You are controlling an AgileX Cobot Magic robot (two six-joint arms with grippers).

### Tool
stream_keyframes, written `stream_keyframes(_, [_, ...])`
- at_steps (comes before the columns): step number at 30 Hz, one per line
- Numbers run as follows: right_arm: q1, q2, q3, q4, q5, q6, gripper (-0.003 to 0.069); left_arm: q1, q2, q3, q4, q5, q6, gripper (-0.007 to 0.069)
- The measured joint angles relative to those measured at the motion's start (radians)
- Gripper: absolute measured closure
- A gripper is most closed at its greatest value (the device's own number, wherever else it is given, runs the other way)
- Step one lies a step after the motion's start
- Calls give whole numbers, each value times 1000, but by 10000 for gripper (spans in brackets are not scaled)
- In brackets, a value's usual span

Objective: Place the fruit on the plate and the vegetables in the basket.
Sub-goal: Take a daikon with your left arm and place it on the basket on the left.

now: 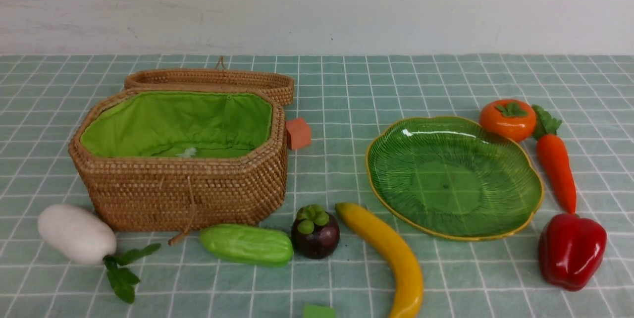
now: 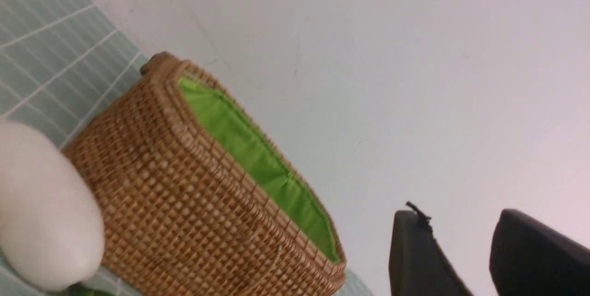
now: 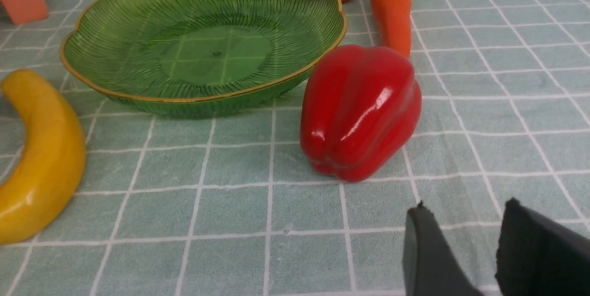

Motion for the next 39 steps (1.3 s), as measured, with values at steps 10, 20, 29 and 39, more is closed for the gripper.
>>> stream_keyframes(10, [0, 0, 0, 0, 0, 0, 417, 0, 2, -105, 51, 242, -7, 560])
stream_keyframes(20, [0, 0, 10, 299, -117, 196, 417, 0, 352, -419, 106, 865, 140, 638])
stream_keyframes(29, [6, 24, -151, 430, 48, 211, 506, 0, 699, -563, 115, 995, 254, 638])
stream_keyframes(39, [82, 434, -824, 408, 645, -152, 602, 0, 857, -639, 189, 951, 257, 638])
